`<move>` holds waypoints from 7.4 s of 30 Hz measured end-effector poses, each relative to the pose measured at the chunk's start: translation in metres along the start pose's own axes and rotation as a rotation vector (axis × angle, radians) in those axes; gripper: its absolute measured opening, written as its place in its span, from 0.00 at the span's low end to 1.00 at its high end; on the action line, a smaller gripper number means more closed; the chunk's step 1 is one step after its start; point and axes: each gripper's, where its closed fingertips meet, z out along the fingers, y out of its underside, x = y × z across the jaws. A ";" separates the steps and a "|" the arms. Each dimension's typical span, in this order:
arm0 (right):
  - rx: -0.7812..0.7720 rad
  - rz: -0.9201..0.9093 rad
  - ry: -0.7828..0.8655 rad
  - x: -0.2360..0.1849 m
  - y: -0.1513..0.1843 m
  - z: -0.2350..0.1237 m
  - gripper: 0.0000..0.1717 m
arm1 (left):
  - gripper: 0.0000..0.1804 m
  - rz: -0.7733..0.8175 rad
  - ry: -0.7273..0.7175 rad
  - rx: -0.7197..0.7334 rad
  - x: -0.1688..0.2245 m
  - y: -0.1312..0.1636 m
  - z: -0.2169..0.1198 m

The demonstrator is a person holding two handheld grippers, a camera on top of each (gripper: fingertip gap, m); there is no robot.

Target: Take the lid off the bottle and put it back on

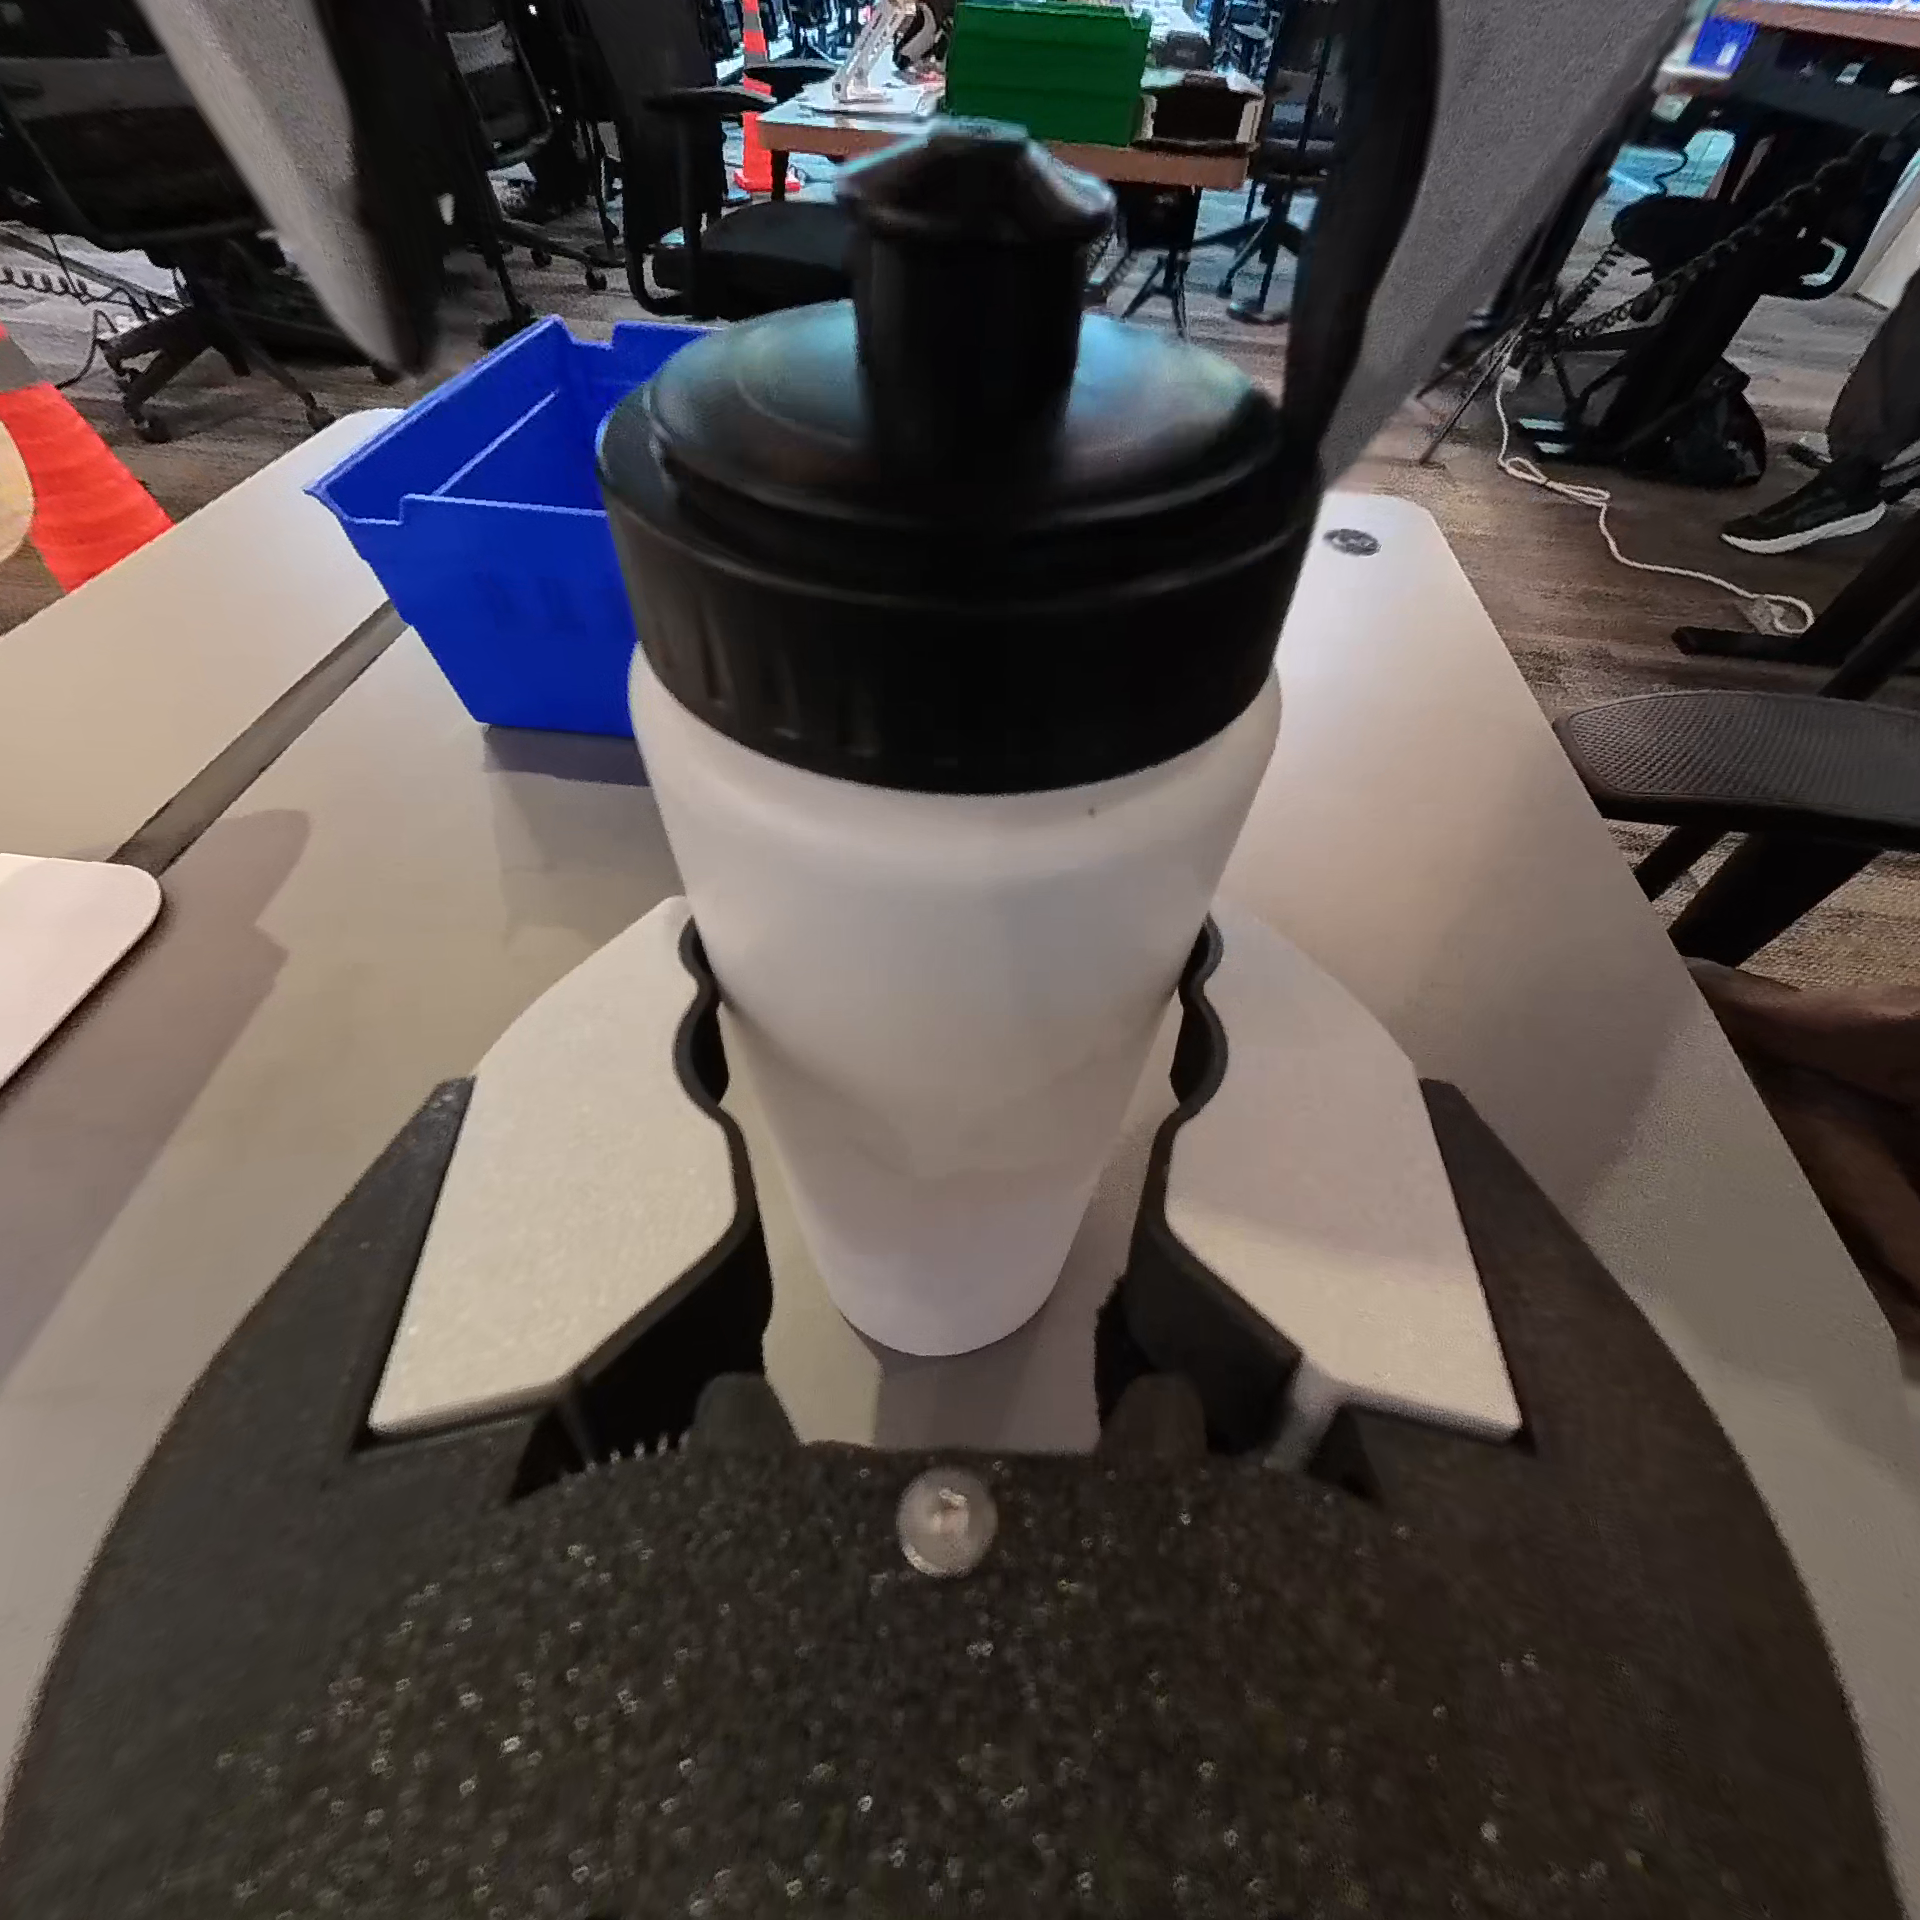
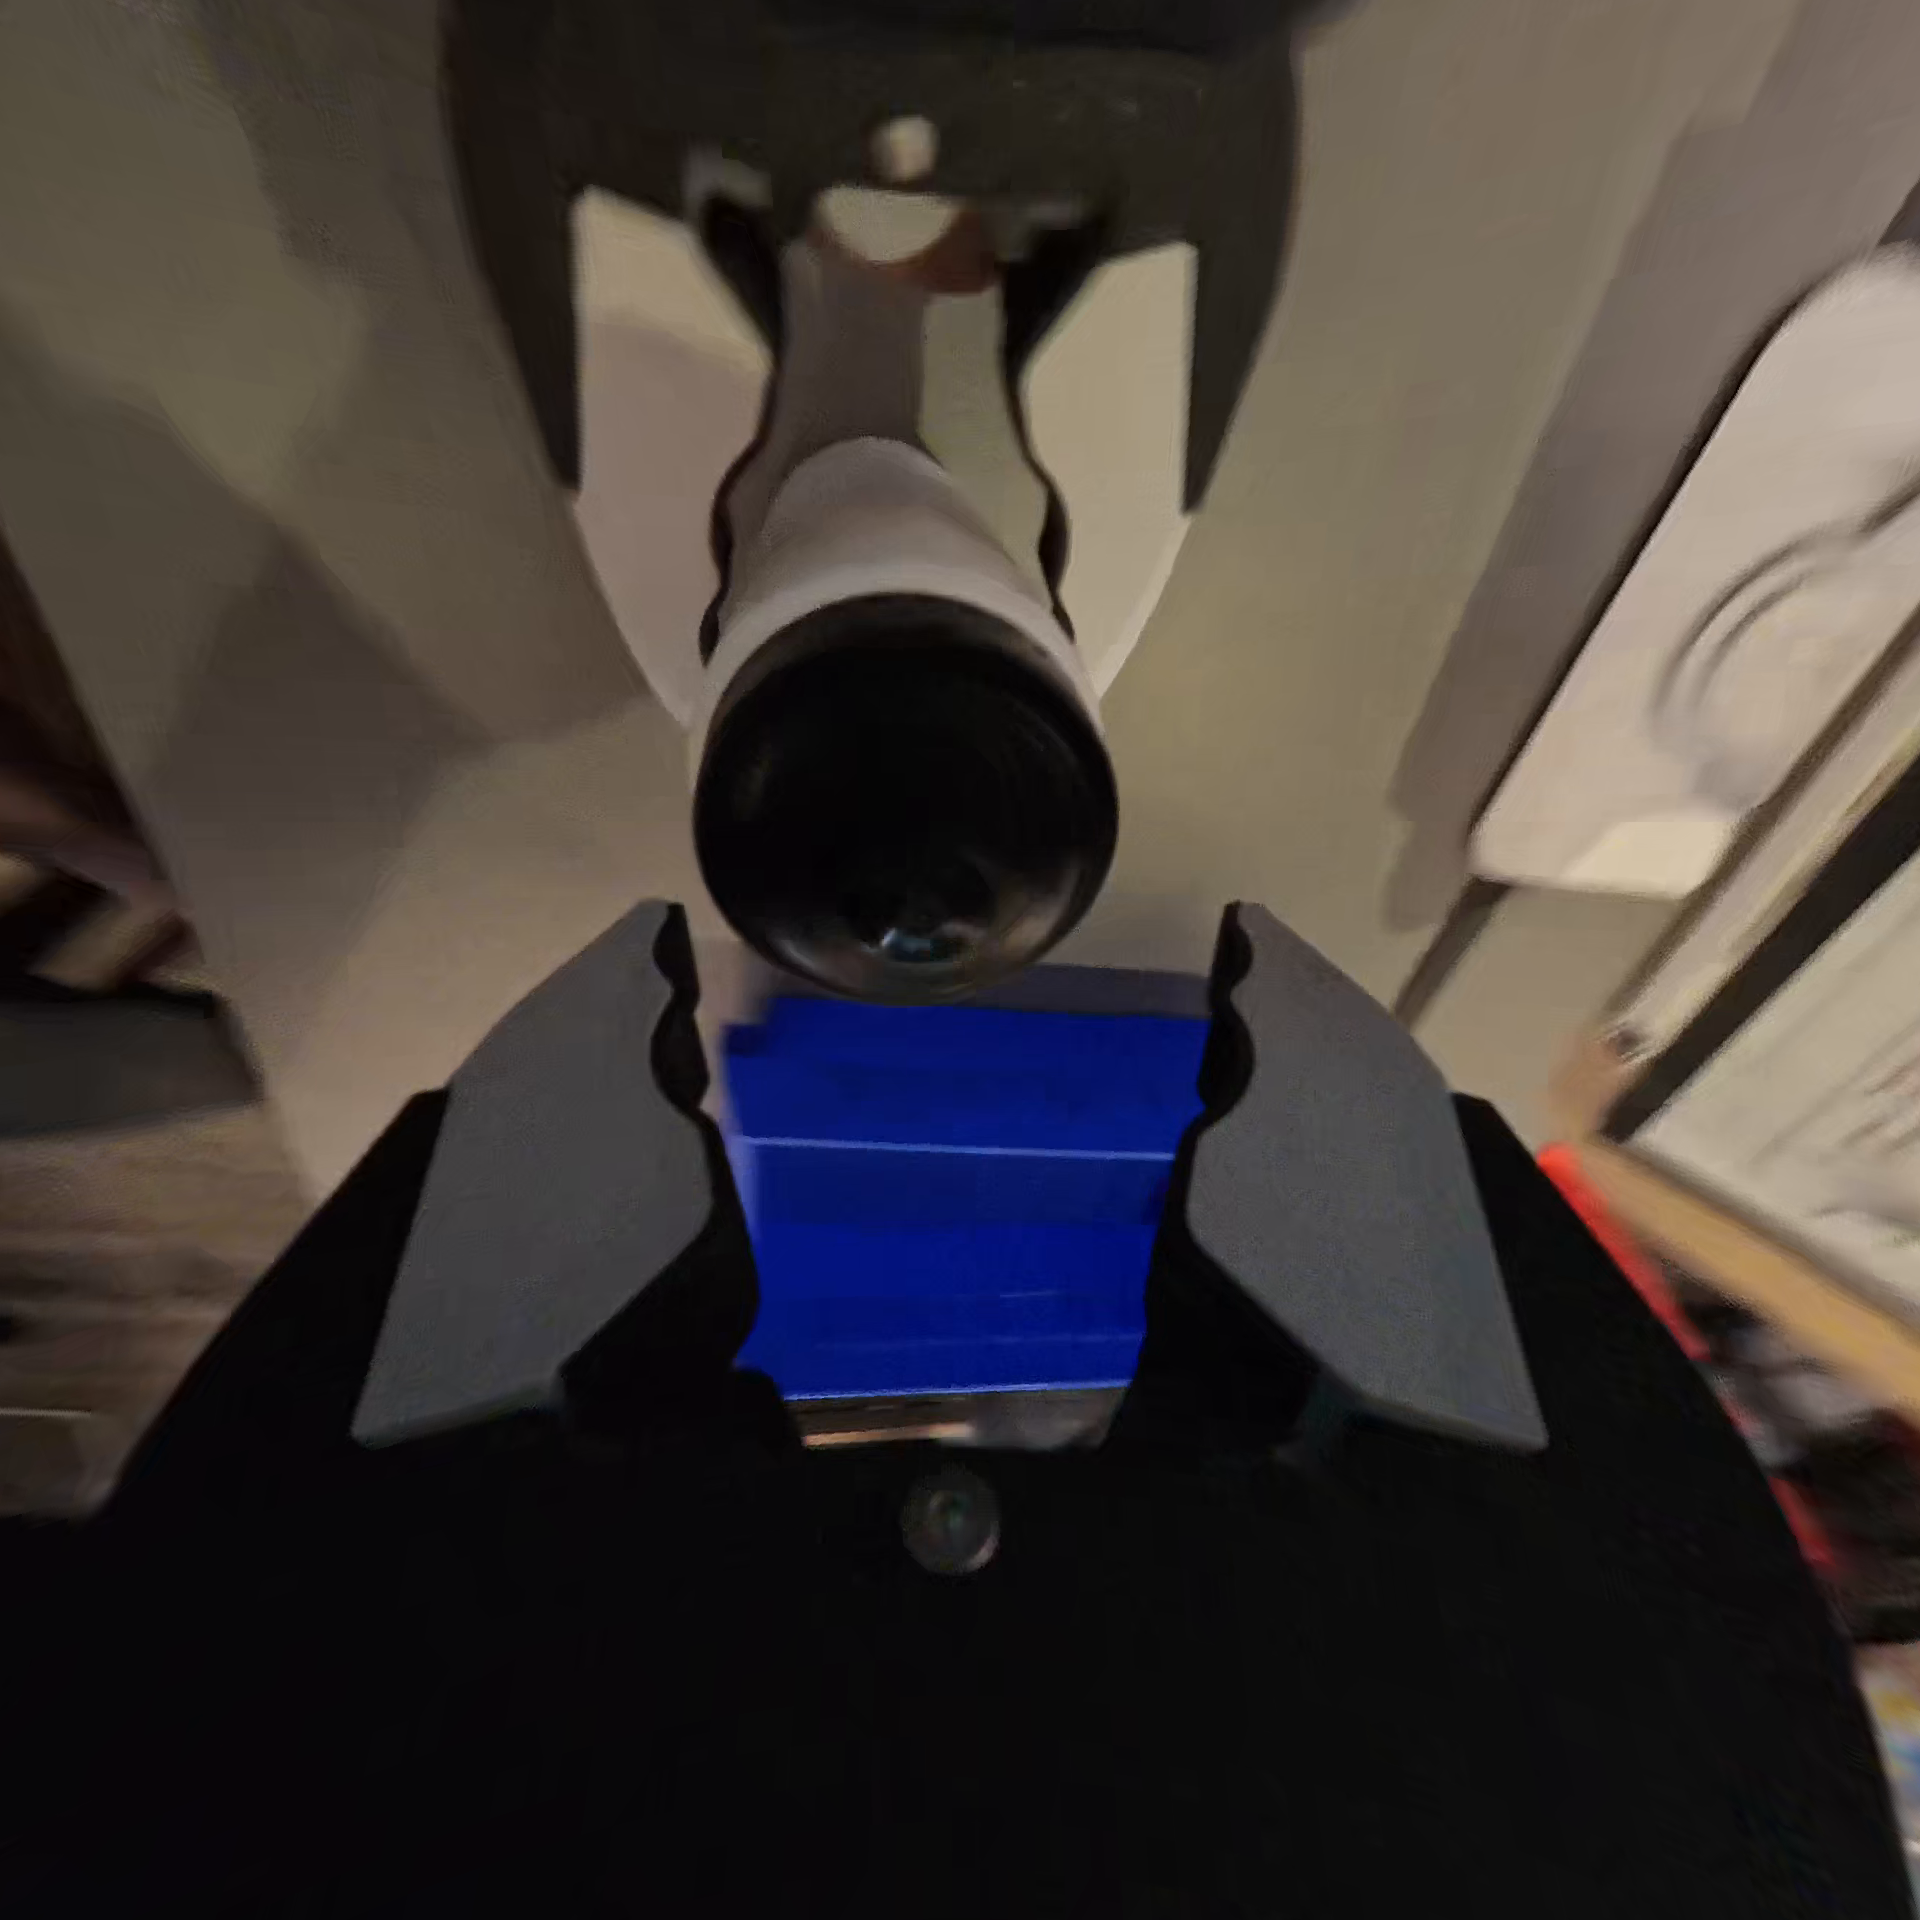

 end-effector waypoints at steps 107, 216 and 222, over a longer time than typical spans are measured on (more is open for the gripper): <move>0.132 -0.175 -0.098 -0.005 -0.016 0.005 0.42 | 0.47 -0.012 0.004 -0.027 -0.001 0.004 0.001; 1.621 0.868 0.341 -0.129 0.023 0.052 0.52 | 0.66 -0.051 -0.106 -0.168 0.012 0.009 -0.016; 1.509 0.974 0.320 -0.129 0.045 0.078 0.48 | 0.52 -0.304 -0.549 0.076 0.056 0.023 -0.063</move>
